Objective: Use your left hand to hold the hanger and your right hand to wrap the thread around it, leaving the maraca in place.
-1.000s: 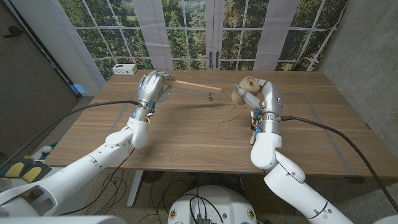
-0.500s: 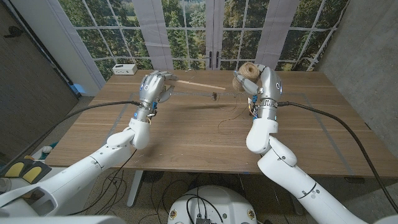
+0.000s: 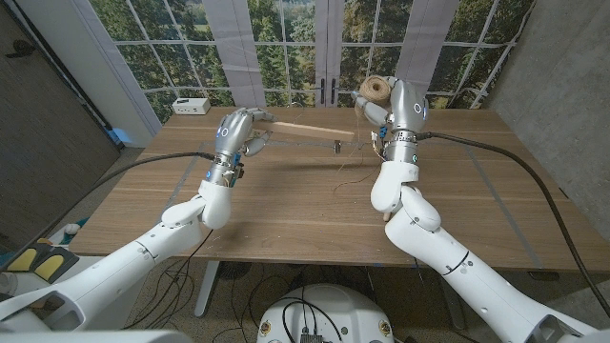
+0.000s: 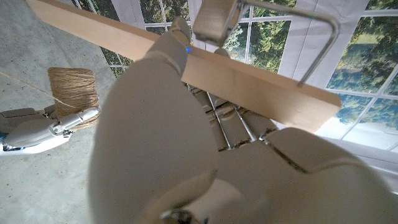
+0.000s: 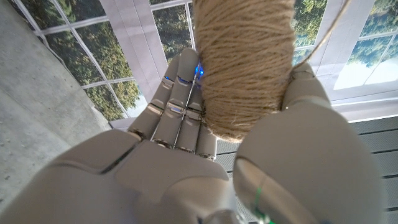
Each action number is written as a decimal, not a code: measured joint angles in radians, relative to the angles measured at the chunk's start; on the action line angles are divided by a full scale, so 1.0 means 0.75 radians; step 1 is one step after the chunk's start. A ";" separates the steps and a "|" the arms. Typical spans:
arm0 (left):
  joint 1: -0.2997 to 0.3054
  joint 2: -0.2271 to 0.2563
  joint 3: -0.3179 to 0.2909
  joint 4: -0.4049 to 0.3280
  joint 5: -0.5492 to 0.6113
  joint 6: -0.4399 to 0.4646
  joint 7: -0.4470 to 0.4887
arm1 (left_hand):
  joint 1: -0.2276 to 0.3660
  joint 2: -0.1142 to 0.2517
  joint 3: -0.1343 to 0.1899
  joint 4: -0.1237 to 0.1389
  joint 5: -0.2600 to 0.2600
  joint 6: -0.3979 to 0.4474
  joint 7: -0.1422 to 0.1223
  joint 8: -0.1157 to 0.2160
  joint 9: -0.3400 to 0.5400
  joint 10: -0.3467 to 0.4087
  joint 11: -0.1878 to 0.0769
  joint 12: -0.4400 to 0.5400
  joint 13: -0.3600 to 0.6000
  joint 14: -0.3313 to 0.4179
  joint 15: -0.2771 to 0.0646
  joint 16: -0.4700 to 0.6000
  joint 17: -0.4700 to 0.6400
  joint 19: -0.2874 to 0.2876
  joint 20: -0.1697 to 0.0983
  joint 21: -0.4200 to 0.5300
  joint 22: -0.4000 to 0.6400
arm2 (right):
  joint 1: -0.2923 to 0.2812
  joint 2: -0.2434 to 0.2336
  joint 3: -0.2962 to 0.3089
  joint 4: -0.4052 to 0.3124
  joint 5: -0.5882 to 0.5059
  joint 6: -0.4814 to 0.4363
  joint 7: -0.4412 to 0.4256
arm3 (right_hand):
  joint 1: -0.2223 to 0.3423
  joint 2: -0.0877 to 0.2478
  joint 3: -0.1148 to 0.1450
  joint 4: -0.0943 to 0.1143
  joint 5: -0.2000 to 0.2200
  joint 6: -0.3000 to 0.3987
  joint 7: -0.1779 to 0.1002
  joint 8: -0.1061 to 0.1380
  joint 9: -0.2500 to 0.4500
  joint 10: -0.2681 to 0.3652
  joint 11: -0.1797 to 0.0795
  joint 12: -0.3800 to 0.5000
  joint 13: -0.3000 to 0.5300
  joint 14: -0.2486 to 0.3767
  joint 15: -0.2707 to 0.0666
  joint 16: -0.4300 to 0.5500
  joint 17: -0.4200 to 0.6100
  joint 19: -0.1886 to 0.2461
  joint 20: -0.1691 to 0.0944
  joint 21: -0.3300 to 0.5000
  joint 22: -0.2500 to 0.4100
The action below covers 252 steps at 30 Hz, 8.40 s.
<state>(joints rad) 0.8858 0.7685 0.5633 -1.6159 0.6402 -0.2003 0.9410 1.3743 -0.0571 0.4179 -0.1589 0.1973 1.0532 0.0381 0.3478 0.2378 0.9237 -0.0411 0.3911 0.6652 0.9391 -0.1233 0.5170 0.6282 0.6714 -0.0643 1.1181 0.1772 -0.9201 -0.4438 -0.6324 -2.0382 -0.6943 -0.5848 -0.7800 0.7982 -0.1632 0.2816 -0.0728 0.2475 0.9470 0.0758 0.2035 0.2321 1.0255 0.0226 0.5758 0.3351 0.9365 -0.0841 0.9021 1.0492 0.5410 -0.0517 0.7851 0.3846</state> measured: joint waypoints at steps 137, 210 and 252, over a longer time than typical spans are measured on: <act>0.141 -0.169 -0.235 -0.219 -0.339 0.055 -0.424 | 0.000 0.000 0.017 -0.017 -0.013 0.002 -0.002 -0.015 0.039 0.019 0.000 -0.073 0.055 0.017 0.003 -0.050 0.031 -0.024 0.004 0.053 0.000 | 0.073 -0.185 -0.115 -0.136 -0.837 -0.039 0.311 | 0.007 -0.007 -0.076 0.039 0.035 0.017 -0.030 0.000 -0.025 0.022 -0.026 0.000 0.000 0.033 -0.019 -0.163 0.080 -0.086 0.005 0.110 -0.129; -0.200 -0.297 -0.087 -0.320 -0.655 0.512 -0.741 | 0.000 0.000 0.026 -0.026 -0.028 0.010 -0.009 -0.024 0.048 0.055 0.002 -0.098 0.062 0.043 0.019 -0.071 0.021 -0.024 0.004 0.086 0.000 | -0.398 -0.170 -0.040 -0.046 -0.796 -0.079 0.297 | 0.023 -0.023 -0.126 0.044 0.041 0.040 -0.059 -0.011 -0.043 0.029 -0.062 -0.047 0.000 0.066 -0.029 -0.253 0.117 -0.126 0.012 0.187 -0.197; -0.218 -0.035 -0.192 -0.588 -1.120 0.736 -1.086 | 0.000 0.000 0.028 -0.028 -0.033 0.007 -0.006 -0.029 0.049 0.059 0.007 -0.114 0.074 0.045 0.021 -0.081 0.015 -0.019 0.000 0.088 0.000 | -0.150 -0.176 -0.067 0.220 -0.372 -0.319 0.376 | 0.023 -0.023 -0.142 0.046 0.040 0.057 -0.075 -0.015 -0.049 0.050 -0.069 -0.078 0.000 0.102 -0.065 -0.287 0.129 -0.138 0.010 0.217 -0.222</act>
<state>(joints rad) 0.7222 0.7423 0.4194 -2.0570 -0.2002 0.3516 0.1263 1.3743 -0.0571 0.4385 -0.1795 0.1726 1.0584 0.0333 0.3260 0.2743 0.9682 -0.0356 0.3060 0.7207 0.9731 -0.1074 0.4561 0.6392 0.6572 -0.0646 1.1840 0.1775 -1.0327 -0.5756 -0.6826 -1.8734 -0.9734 -0.8240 -0.4977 0.8152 -0.1802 0.1752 -0.0382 0.2778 0.9895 0.0192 0.1919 0.1953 1.0631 -0.0290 0.5173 0.3353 1.0130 -0.1328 0.6870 1.1461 0.4375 -0.0444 0.9477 0.2182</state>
